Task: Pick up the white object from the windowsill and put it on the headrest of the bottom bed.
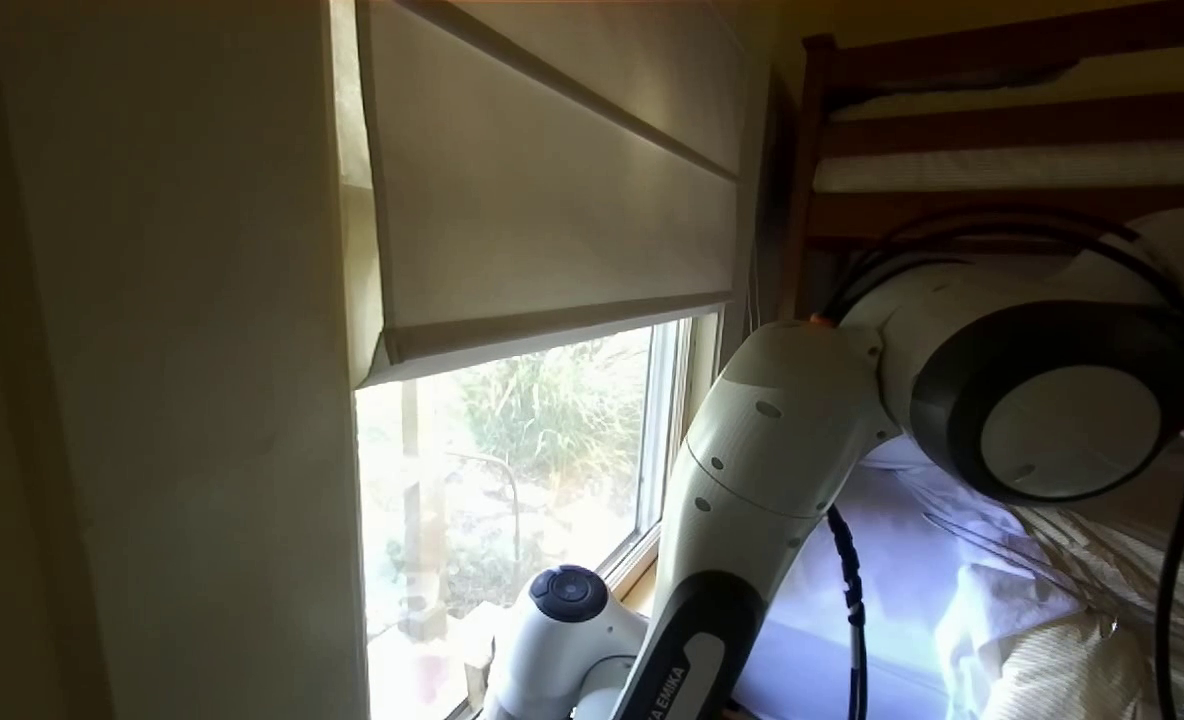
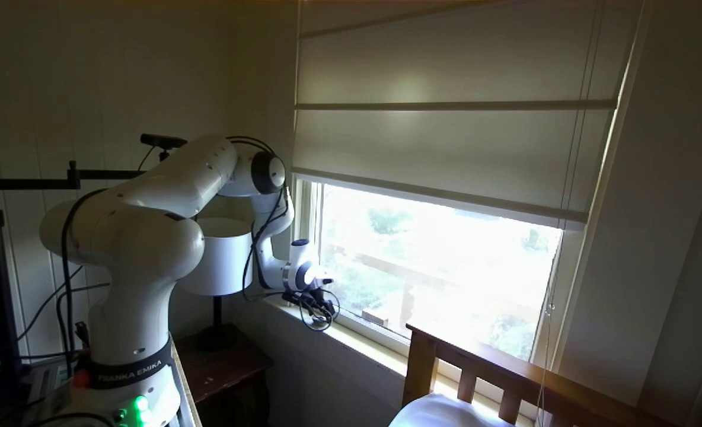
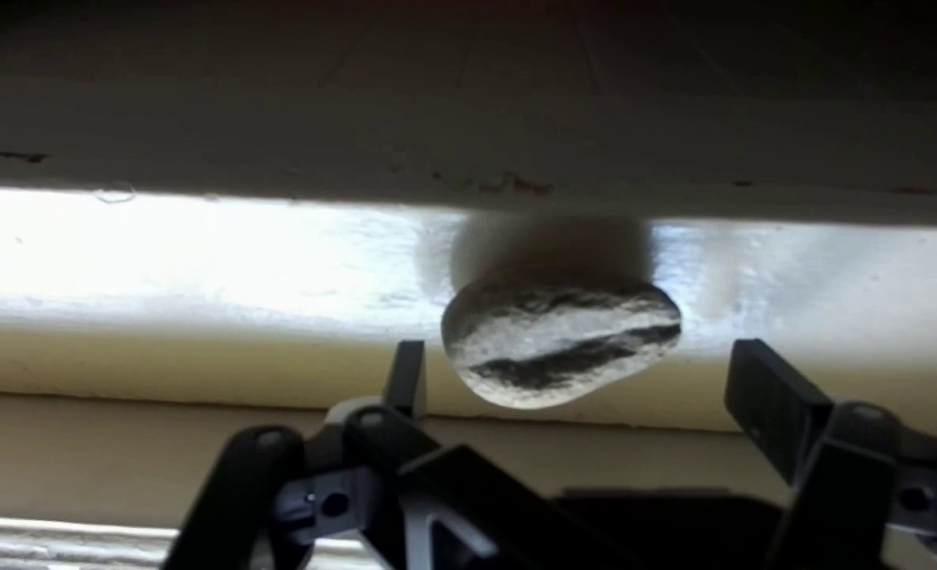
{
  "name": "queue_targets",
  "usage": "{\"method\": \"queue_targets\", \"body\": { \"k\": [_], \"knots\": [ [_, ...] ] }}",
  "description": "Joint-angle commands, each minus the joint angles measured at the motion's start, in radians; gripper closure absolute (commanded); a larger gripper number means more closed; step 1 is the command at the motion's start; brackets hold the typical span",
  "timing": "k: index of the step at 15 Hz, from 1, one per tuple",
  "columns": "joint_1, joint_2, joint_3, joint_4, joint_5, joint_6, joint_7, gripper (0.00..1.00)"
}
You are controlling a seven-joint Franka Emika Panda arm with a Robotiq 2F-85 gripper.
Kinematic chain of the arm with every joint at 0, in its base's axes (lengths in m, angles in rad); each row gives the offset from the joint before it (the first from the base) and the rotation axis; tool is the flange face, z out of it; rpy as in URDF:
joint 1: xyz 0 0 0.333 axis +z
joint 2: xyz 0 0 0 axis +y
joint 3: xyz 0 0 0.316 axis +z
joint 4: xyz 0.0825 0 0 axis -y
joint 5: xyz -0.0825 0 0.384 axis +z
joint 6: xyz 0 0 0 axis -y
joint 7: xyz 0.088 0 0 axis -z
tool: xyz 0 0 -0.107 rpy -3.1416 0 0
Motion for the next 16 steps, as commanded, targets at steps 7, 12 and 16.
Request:
{"method": "queue_targets", "body": {
  "k": [7, 12, 16],
  "knots": [
    [0.018, 0.025, -0.013, 0.036, 0.020, -0.071, 0.019, 0.16],
    [0.022, 0.030, -0.017, 0.049, 0.021, -0.065, 0.031, 0.54],
    [0.030, 0.021, -0.024, 0.038, 0.024, -0.075, 0.043, 0.58]
  ]
}}
